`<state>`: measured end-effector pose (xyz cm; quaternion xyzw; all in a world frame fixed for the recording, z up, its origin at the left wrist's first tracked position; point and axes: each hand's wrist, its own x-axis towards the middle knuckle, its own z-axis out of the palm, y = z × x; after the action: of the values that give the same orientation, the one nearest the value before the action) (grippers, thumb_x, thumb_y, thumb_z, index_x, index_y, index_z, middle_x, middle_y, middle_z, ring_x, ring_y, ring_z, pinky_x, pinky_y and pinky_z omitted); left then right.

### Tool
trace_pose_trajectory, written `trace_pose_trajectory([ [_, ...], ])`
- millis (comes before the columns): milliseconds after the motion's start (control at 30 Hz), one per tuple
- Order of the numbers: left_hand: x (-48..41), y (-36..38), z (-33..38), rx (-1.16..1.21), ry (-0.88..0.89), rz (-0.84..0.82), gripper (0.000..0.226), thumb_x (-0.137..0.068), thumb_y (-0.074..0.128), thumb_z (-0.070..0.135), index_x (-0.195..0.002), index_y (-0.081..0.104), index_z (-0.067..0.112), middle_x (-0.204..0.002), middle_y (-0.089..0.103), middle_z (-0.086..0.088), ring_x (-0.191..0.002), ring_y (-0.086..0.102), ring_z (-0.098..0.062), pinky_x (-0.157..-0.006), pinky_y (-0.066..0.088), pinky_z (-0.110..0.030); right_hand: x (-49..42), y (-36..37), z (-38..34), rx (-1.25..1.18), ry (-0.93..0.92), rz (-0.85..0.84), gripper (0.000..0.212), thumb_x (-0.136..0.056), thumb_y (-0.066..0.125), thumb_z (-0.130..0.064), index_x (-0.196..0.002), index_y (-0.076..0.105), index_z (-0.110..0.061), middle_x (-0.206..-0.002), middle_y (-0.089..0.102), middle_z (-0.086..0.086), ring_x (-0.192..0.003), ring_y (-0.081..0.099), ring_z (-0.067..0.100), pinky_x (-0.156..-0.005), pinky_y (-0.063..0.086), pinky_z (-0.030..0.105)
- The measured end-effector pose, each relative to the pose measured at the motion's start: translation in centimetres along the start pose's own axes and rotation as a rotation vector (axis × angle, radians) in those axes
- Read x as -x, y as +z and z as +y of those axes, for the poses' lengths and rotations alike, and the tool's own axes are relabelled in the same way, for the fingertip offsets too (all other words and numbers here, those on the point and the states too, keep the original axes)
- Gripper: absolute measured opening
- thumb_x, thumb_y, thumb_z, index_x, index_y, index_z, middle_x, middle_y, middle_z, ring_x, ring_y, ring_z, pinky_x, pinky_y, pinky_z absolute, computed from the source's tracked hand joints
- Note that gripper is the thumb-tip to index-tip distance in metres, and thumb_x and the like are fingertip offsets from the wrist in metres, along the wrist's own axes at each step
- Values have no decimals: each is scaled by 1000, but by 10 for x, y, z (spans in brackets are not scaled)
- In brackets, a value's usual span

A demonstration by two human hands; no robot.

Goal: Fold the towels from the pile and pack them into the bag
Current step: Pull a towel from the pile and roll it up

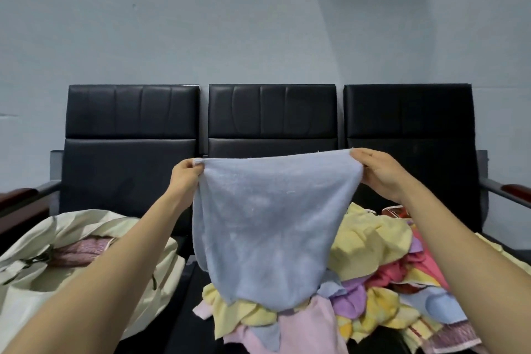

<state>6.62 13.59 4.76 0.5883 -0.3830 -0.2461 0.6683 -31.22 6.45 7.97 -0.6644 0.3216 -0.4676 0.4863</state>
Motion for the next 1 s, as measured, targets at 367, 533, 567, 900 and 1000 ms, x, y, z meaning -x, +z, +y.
trace_pose_trajectory([
  [367, 1, -5, 6, -107, 149, 54, 13, -99, 49, 19, -109, 51, 12, -102, 57, 1, -96, 53, -16, -77, 44, -27, -5, 6, -9, 1687, -359, 27, 31, -95, 46, -47, -110, 62, -25, -101, 56, -5, -107, 45, 18, -90, 30, 33],
  [533, 8, -7, 12, -117, 171, 57, 20, -98, 51, 25, -108, 39, 13, -91, 51, 1, -83, 48, -12, -66, 41, -25, -5, 5, -10, 1765, -273, 266, 31, -97, 43, -42, -112, 65, -26, -108, 53, 1, -109, 40, 21, -93, 31, 35],
  [567, 9, -6, 15, -127, 198, 65, 19, -99, 50, 25, -107, 38, 13, -90, 48, 2, -80, 46, -11, -64, 40, -24, -6, 7, -12, 1736, -279, 309, 30, -98, 43, -38, -114, 64, -23, -109, 53, 2, -109, 42, 22, -93, 33, 35],
  [900, 38, -9, 91, -204, 444, 135, 45, -81, 30, -12, -73, 64, 17, -103, 59, 1, -91, 54, -13, -73, 41, -21, 20, 4, -92, 1410, -490, 611, 28, -99, 47, -14, -120, 64, -5, -111, 62, 15, -101, 55, 30, -76, 43, 36],
  [1000, 53, -11, 111, -229, 487, 146, 50, -83, 31, -10, -91, 71, 19, -115, 57, 3, -106, 51, -11, -88, 40, -22, 34, 3, -112, 1350, -544, 658, 28, -99, 48, -13, -117, 65, -2, -111, 61, 19, -101, 56, 35, -69, 37, 32],
])
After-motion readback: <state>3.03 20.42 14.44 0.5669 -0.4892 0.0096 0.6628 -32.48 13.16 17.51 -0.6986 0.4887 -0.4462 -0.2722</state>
